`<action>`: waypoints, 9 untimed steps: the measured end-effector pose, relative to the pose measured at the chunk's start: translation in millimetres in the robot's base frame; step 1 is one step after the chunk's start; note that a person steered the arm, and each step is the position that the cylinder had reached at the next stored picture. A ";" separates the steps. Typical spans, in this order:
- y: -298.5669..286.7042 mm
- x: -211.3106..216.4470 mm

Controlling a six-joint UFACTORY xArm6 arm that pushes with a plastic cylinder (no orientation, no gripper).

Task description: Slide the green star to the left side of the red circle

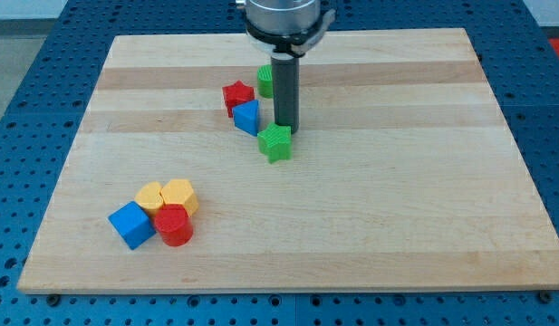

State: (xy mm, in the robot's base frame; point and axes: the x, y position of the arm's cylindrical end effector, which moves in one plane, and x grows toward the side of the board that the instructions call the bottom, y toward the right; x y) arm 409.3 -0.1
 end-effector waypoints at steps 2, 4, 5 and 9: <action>-10.5 30.2; -58.7 54.4; -62.3 75.7; -74.2 125.7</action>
